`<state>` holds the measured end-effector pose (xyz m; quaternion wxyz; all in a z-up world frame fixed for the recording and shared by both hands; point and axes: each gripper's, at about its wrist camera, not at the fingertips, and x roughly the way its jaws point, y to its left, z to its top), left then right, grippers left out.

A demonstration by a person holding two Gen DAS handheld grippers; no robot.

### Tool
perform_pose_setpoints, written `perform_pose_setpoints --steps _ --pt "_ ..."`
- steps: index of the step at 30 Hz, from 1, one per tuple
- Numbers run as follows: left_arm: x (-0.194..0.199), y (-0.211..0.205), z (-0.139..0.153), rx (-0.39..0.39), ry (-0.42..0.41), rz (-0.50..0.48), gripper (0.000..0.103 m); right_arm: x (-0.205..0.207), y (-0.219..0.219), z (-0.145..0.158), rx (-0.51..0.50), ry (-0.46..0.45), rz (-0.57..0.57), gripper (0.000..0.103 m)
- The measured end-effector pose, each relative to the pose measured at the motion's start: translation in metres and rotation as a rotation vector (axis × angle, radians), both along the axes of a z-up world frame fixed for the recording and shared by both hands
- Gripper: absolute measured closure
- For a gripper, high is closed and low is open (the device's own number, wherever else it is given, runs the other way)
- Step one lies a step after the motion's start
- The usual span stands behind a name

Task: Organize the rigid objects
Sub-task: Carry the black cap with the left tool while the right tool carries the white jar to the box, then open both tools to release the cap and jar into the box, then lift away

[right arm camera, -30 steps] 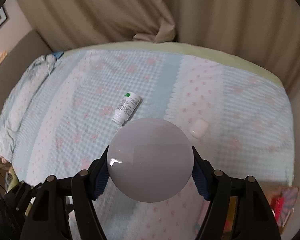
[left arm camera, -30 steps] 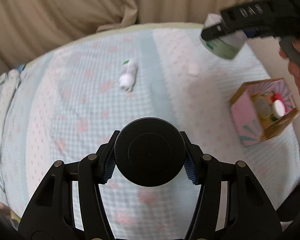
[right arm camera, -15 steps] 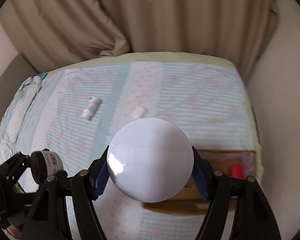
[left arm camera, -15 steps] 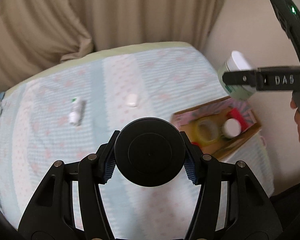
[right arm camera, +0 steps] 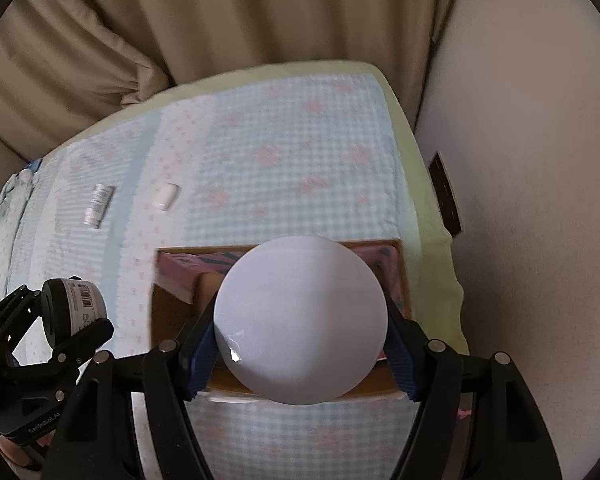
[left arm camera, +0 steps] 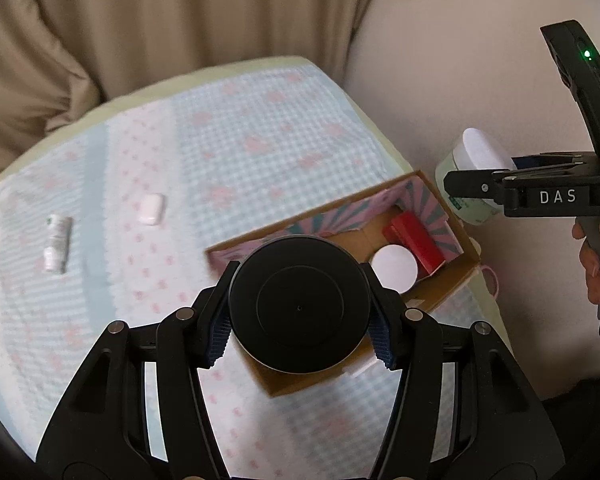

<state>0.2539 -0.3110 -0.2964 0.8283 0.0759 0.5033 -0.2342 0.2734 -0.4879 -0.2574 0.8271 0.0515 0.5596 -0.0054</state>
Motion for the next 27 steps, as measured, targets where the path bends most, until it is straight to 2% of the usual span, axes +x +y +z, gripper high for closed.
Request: perform_pose_setpoints --steps 9,16,24,27 --pt "0.028 -0.044 -0.071 0.073 0.114 -0.063 0.050 0.026 -0.033 -0.065 0.077 0.115 -0.055 0.035" --pt "0.049 -0.055 -0.125 0.127 0.190 -0.041 0.050 0.037 -0.041 -0.116 0.150 0.184 -0.113 0.035" --pt "0.062 -0.060 -0.144 0.178 0.191 -0.071 0.050 0.042 -0.047 -0.138 0.229 0.201 -0.190 0.035" --pt "0.063 -0.059 -0.144 0.150 0.222 -0.079 0.050 0.044 -0.049 -0.143 0.309 0.224 -0.223 0.035"
